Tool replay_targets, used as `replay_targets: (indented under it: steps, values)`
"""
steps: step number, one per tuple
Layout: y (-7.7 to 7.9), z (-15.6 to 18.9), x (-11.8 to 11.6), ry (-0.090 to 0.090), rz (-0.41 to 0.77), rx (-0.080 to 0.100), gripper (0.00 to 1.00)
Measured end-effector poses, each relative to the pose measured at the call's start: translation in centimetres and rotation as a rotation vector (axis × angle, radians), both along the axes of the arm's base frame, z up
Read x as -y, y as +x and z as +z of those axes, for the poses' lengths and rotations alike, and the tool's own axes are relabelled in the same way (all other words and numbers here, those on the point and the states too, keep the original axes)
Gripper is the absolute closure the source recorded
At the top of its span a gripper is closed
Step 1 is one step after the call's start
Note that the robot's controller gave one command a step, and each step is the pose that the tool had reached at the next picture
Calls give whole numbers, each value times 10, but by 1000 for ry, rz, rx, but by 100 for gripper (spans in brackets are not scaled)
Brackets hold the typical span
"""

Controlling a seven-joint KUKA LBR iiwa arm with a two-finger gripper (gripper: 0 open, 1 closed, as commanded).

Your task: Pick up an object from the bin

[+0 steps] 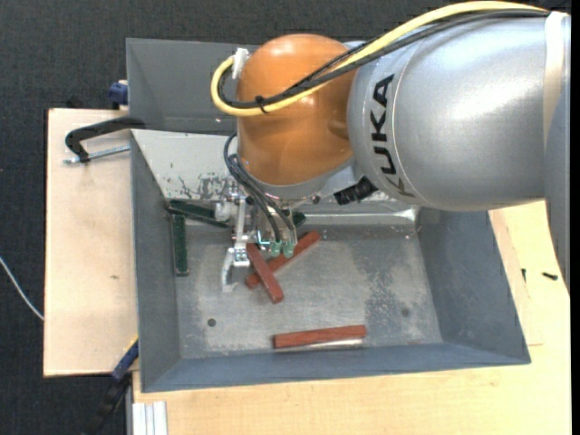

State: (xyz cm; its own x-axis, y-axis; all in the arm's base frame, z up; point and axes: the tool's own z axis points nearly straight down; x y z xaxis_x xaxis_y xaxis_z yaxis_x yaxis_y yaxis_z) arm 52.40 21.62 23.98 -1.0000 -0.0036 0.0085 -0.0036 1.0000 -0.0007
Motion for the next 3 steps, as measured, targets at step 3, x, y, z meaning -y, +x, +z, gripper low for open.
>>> replay_targets:
  steps: [3]
  values:
    - [22,-80,84,3,355,7,0]
